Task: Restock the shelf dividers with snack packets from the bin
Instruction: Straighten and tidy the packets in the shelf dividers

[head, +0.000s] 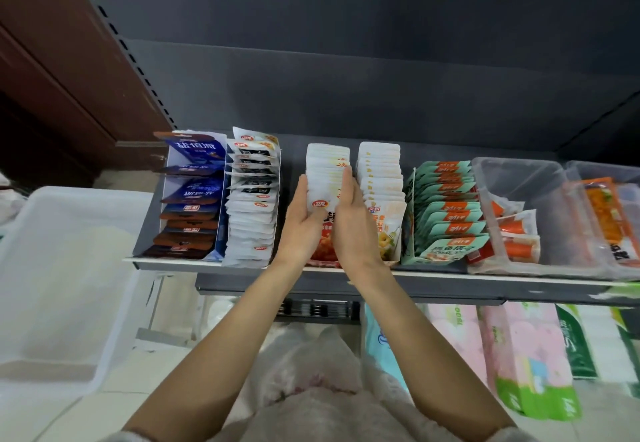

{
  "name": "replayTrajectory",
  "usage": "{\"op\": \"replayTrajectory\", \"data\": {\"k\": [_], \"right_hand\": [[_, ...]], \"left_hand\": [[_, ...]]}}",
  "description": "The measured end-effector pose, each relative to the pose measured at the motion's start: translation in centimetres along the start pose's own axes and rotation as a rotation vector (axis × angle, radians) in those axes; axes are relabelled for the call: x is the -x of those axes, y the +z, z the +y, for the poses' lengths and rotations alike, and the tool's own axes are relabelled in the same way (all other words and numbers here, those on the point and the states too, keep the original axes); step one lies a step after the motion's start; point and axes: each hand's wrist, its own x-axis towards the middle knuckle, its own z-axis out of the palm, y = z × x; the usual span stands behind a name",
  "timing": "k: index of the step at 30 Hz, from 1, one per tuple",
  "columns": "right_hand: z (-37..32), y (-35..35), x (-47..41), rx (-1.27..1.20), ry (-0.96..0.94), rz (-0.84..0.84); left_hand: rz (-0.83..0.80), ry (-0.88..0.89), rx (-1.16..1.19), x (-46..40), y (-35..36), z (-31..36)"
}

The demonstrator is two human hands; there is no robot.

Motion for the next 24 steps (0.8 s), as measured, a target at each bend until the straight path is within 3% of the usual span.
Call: {"op": "replayTrajectory", "data": {"k": [5, 12, 18, 24], "right_hand": [[0.8, -0.6, 0.3, -0.007, -0.091, -0.059], [1.3, -2.1, 0.5, -0.145, -0.147, -0.15], [0.1, -3.9, 1.0, -0.242, -0.318, 0.022], [-4.7, -3.0, -1.3, -0.165, -0.337, 0.036]], "left_hand": [[-0.003, 0.019, -0.117, -0.6, -0.5, -0.7], [0.002, -0.064, -0.037, 1.0, 0.3, 1.9], [0.001, 0.2, -0.418, 3.8, -3.0, 4.1], [0.306, 0.607, -0.947, 2.3, -12.6, 3.8]]}}
